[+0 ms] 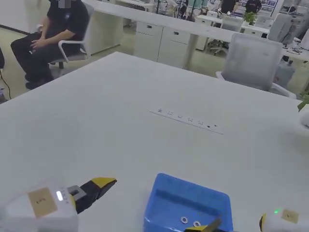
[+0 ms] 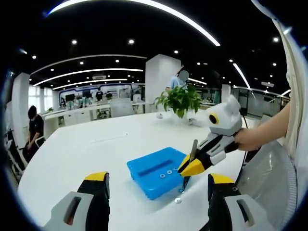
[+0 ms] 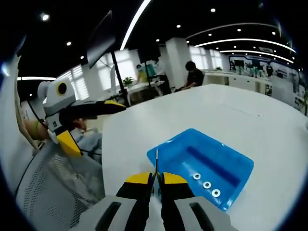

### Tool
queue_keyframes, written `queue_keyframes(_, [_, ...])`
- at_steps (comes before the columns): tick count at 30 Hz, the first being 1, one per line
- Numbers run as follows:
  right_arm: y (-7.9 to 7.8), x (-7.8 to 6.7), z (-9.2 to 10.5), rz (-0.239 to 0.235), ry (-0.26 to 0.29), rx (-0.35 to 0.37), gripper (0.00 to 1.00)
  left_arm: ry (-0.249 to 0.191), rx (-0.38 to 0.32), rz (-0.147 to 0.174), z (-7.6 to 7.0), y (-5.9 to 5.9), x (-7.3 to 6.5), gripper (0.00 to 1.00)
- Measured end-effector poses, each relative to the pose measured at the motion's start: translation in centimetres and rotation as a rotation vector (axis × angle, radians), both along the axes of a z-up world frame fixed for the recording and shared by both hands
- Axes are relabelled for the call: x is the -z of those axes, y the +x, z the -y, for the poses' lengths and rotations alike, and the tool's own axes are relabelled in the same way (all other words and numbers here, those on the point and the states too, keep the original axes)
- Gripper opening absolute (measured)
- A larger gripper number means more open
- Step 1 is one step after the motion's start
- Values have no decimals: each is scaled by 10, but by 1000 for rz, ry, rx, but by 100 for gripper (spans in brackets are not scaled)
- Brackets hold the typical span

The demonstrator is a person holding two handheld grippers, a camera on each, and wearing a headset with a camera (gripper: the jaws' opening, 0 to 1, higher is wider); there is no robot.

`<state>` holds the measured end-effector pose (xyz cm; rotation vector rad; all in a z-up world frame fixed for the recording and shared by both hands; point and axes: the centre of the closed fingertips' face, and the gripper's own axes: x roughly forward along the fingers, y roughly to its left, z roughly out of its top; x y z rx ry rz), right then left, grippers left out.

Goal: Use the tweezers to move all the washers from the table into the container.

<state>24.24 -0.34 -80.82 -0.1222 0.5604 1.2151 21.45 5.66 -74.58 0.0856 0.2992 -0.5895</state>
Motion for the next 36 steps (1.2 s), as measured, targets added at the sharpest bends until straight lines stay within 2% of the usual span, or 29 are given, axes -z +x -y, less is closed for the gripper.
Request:
queue_keyframes(8, [3,10,2,27,-38,14,4,4,1,-1,0,0,0,85])
queue_keyframes(16, [0,15,0,63,-75,-16,4,7,2,-1,0,0,1,85])
queue_keyframes(18, [-1,19,1,90,-118,-45,4,6,2,-2,0,0,1,85])
queue_keyframes(20, [-2,20,0,111,-136,-64,4,4,3,-1,0,0,0,85])
queue_keyframes(31, [-7,22,-3,101,-142,-90,4,6,4,-4,1,-1,1,85])
queue_keyframes(36, [-12,22,0,64,-118,-78,4,9,7,-5,1,-2,2,84])
